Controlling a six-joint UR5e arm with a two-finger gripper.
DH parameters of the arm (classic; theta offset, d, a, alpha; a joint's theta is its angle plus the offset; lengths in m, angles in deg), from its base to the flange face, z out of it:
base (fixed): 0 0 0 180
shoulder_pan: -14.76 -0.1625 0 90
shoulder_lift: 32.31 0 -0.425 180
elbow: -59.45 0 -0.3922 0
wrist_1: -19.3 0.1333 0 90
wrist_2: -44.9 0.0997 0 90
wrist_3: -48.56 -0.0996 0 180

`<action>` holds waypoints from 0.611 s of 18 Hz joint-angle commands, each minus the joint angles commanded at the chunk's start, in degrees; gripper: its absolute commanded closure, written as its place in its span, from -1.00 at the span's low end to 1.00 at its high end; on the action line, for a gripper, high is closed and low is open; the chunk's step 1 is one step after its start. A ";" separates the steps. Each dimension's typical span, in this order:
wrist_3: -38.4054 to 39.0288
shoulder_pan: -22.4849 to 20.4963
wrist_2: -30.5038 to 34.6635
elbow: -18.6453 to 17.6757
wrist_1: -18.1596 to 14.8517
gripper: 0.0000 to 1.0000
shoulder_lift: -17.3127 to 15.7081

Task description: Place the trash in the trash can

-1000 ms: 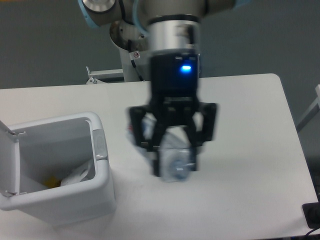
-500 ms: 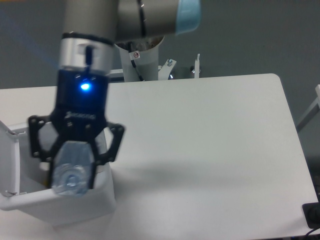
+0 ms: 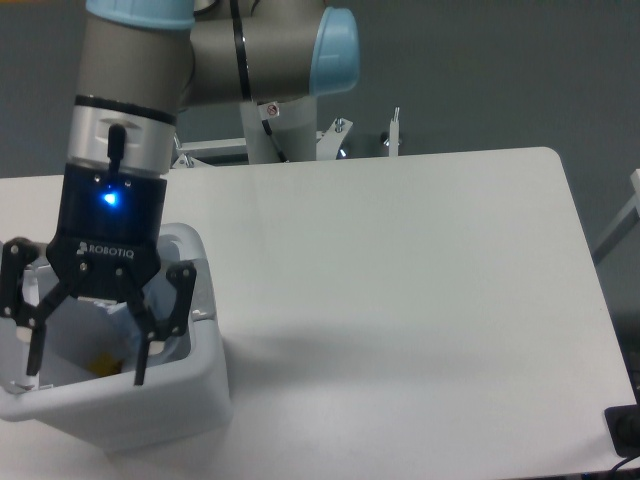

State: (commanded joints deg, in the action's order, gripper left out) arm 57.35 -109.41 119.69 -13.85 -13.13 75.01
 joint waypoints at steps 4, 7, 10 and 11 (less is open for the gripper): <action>0.00 -6.59 5.10 -0.79 0.00 -1.00 -1.68; -4.19 -13.09 5.64 -0.01 -0.18 -1.00 -1.42; -17.28 -16.70 5.99 -0.79 -2.63 -1.00 -0.45; -20.27 -18.11 5.99 -1.32 -4.64 -1.00 -0.45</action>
State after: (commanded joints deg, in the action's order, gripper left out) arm 37.08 -127.52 125.67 -15.17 -17.77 74.56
